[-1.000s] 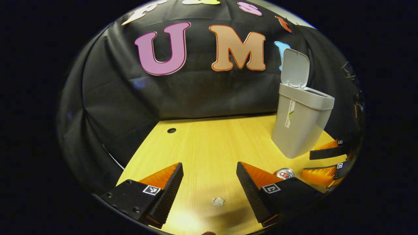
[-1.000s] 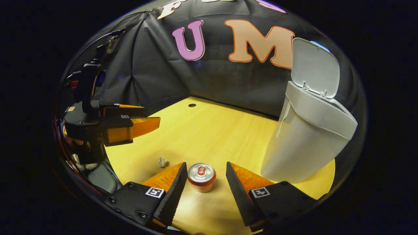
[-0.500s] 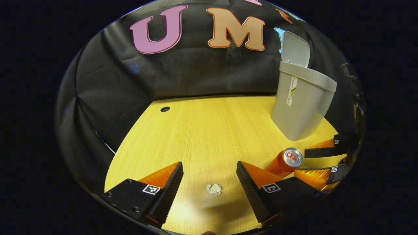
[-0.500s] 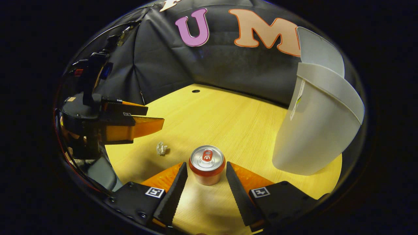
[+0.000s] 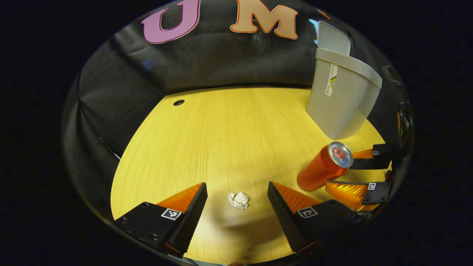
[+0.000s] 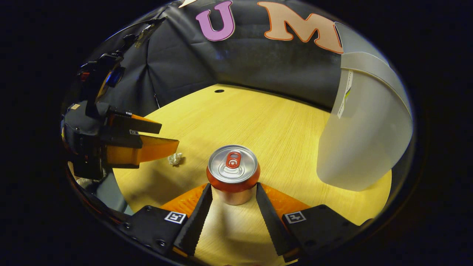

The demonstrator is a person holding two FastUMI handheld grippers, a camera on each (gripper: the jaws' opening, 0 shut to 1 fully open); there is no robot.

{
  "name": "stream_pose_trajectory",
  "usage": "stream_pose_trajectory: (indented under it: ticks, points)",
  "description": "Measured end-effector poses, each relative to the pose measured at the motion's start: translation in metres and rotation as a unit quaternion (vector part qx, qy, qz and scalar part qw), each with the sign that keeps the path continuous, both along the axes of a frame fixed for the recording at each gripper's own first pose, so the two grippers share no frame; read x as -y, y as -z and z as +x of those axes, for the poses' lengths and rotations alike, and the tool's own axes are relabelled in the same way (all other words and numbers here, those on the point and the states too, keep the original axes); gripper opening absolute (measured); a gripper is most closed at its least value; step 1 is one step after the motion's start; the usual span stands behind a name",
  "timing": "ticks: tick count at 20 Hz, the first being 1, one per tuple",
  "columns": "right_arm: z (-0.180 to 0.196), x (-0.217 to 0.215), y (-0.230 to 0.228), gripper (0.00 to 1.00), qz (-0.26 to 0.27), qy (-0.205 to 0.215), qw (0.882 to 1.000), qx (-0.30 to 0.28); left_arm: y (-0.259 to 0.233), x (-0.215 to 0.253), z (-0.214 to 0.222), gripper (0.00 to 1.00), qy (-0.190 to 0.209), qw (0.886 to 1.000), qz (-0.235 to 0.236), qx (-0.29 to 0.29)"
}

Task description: Press the lid of the desktop garbage bin to open it, pick up the crumpled paper on the desktop and throw it into the bin, then pick up the pop can on the desktop and drop it into the bin, and finally close the garbage bin lid.

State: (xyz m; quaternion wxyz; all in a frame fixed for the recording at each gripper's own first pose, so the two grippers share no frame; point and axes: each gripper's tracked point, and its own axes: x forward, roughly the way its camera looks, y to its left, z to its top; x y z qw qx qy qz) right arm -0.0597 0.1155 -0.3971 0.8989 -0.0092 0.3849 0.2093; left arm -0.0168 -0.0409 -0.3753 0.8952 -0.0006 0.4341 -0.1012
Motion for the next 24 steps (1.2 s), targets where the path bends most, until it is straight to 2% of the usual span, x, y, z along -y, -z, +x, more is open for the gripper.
stream_pose_trajectory:
  ticks: [5, 8, 14, 17, 20, 24]
  points:
    - [0.000, -0.003, 0.009, 0.84, 0.000, -0.001, 1.000, -0.010, 0.022, -0.001, -0.008, 0.96, -0.008, 0.999, -0.008, -0.044]
    - [0.006, -0.006, 0.012, 0.85, 0.006, 0.009, 1.000, 0.001, 0.030, -0.001, -0.009, 0.95, 0.000, 0.998, -0.004, -0.058]
    - [0.005, -0.021, 0.014, 0.87, 0.065, 0.023, 0.997, -0.024, 0.031, -0.001, -0.004, 0.95, 0.018, 0.998, 0.004, -0.059]
    - [0.010, -0.016, 0.018, 0.84, 0.061, 0.039, 0.997, -0.033, 0.032, -0.003, -0.007, 0.95, 0.015, 0.998, 0.002, -0.061]
    - [0.020, -0.016, 0.012, 0.85, 0.066, 0.052, 0.996, -0.009, 0.030, -0.006, -0.008, 0.95, 0.011, 0.998, 0.002, -0.058]
    - [0.032, -0.022, 0.012, 0.86, 0.051, 0.032, 0.998, 0.029, 0.032, -0.011, -0.009, 0.95, 0.013, 0.998, 0.009, -0.059]
